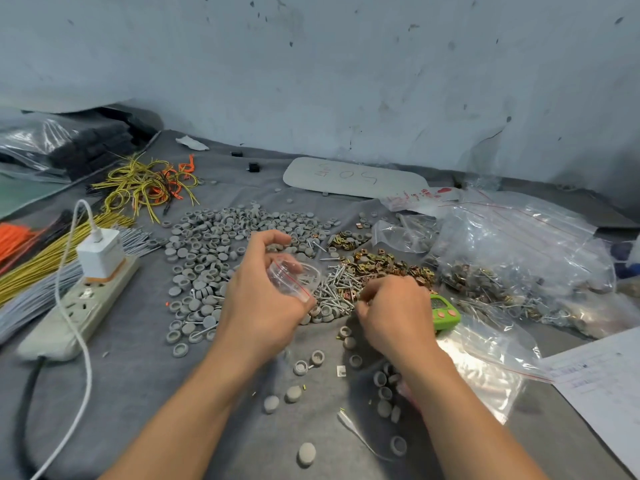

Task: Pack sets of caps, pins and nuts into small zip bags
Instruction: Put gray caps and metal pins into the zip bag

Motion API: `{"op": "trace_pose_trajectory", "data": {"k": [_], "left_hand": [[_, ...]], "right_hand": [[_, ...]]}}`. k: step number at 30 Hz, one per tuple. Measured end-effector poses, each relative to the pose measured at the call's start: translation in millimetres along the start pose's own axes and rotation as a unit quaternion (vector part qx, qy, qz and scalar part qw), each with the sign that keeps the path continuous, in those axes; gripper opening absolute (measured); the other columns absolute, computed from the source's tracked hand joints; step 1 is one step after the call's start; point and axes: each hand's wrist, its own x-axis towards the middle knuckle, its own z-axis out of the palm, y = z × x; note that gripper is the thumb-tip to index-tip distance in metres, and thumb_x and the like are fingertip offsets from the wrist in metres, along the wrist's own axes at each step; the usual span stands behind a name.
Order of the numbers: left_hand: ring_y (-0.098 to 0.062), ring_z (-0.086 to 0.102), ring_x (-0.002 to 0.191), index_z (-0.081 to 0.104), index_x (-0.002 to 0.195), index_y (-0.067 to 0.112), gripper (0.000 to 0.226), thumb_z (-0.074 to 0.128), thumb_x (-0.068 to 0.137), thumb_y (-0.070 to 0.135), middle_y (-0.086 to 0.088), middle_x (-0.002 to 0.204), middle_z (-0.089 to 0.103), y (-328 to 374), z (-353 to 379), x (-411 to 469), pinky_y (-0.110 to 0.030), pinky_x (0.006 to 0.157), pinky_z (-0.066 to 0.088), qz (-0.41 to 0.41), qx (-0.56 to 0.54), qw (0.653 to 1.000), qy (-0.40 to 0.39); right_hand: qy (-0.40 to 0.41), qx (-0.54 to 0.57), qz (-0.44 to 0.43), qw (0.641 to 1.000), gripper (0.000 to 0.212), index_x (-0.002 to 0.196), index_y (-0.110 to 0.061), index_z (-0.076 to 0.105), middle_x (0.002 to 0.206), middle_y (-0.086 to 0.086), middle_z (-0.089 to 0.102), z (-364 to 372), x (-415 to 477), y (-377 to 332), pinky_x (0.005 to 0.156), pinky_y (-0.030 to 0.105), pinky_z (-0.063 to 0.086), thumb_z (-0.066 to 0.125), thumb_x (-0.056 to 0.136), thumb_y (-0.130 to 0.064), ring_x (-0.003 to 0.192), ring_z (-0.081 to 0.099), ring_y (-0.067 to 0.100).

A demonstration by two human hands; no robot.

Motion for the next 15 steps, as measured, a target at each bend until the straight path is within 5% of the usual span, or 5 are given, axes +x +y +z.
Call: {"op": "trace_pose_trajectory", "data": {"k": [5,10,15], "left_hand": [[0.011,0.061,0.087,0.049,0.115,0.046,0.078,0.093,0.063,0.007,0.042,0.098,0.059,0.8,-4.6,2.4,-0.018,0.07,0.045,0.005,-0.011,1.0,0.003],[0.01,0.063,0.083,0.046,0.11,0.052,0.078,0.092,0.065,0.007,0.04,0.097,0.061,-1.5,-8.1,1.7,-0.015,0.064,0.045,0.002,0.005,1.0,-0.005],[0.012,0.06,0.082,0.039,0.113,0.057,0.078,0.087,0.069,0.013,0.019,0.097,0.066,-0.1,-6.3,-0.9,-0.009,0.056,0.042,0.002,0.056,0.998,-0.018]], "right_hand": [[-0.032,-0.091,0.003,0.995,0.009,0.095,-0.027,0.073,0.1,-0.002,0.07,12.6,-0.4,-10.3,0.093,0.041,0.036,0.071,0.086,-0.027,0.106,0.058,0.025],[-0.031,-0.08,0.019,0.996,0.013,0.096,-0.028,0.073,0.097,-0.006,0.071,6.3,-6.5,-11.4,0.097,0.041,0.034,0.068,0.087,-0.022,0.103,0.06,0.022],[0.175,0.126,-0.073,0.974,0.009,0.09,-0.027,0.073,0.082,-0.012,0.064,-14.2,-19.6,-14.7,0.088,0.029,0.027,0.069,0.094,-0.02,0.08,0.048,0.012]]}}
